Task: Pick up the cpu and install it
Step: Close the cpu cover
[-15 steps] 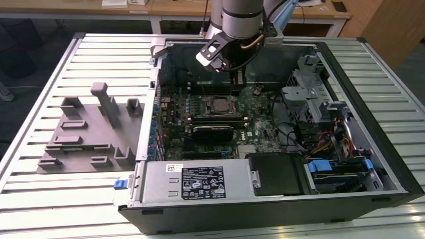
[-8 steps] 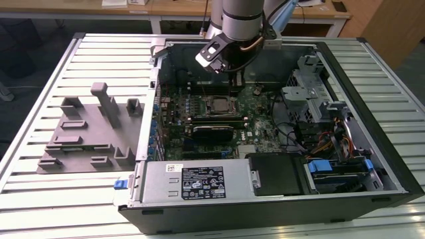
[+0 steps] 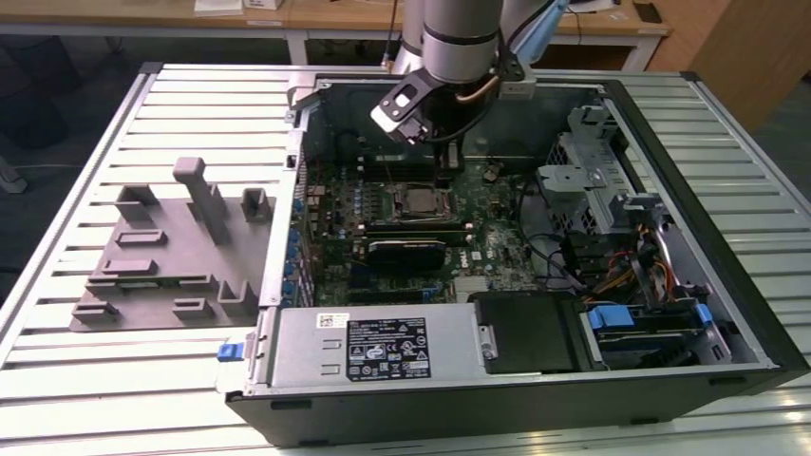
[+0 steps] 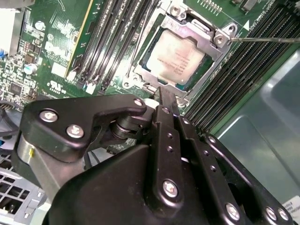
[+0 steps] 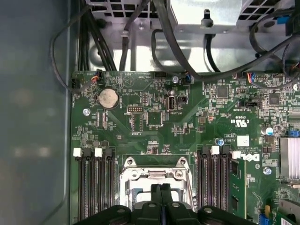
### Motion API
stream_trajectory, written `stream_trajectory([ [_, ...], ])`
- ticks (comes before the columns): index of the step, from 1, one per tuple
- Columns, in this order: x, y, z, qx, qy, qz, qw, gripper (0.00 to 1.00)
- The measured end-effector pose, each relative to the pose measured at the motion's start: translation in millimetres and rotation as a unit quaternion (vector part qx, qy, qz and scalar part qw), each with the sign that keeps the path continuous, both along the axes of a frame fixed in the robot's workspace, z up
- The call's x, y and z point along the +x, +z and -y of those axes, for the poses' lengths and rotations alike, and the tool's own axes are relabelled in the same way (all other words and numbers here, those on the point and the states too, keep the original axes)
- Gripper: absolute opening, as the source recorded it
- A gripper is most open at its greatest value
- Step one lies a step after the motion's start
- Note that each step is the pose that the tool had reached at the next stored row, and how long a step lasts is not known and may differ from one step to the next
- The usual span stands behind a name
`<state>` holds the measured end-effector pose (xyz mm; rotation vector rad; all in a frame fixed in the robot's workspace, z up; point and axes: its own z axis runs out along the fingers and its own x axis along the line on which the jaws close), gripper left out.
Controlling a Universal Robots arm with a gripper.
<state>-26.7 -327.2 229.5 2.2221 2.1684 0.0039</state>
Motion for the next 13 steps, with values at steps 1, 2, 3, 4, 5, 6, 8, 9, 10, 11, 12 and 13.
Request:
stream_trajectory([
  [1, -0.5, -0.5, 0.0, 0.0000, 0.000, -0.0002, 1.0000, 0.11],
  [2, -1.2, -0.9, 0.1, -0.0001, 0.000, -0.0004, 1.0000, 0.11],
  [3, -1.9, -1.3, 0.2, -0.0001, 0.000, -0.0005, 1.0000, 0.11],
  [4, -2.6, -1.9, 0.2, 0.0000, 0.000, -0.0006, 1.0000, 0.11],
  [5, -3.3, -2.3, 0.3, 0.0000, 0.000, -0.0007, 1.0000, 0.11],
  [6, -4.2, -2.7, 0.4, -0.0001, 0.000, -0.0007, 1.0000, 0.11],
  [8, -6.4, -3.6, 0.5, -0.0001, 0.000, -0.0008, 1.0000, 0.11],
  [9, -7.5, -4.0, 0.5, 0.0000, 0.000, -0.0008, 1.0000, 0.11],
  [10, -8.5, -4.4, 0.6, -0.0001, 0.000, -0.0008, 1.0000, 0.11],
  [11, -9.7, -4.9, 0.6, -0.0001, 0.000, -0.0008, 1.0000, 0.11],
  [12, -10.7, -5.3, 0.6, -0.0001, 0.000, -0.0008, 1.0000, 0.11],
  [13, -11.5, -5.7, 0.7, 0.0000, 0.000, -0.0009, 1.0000, 0.11],
])
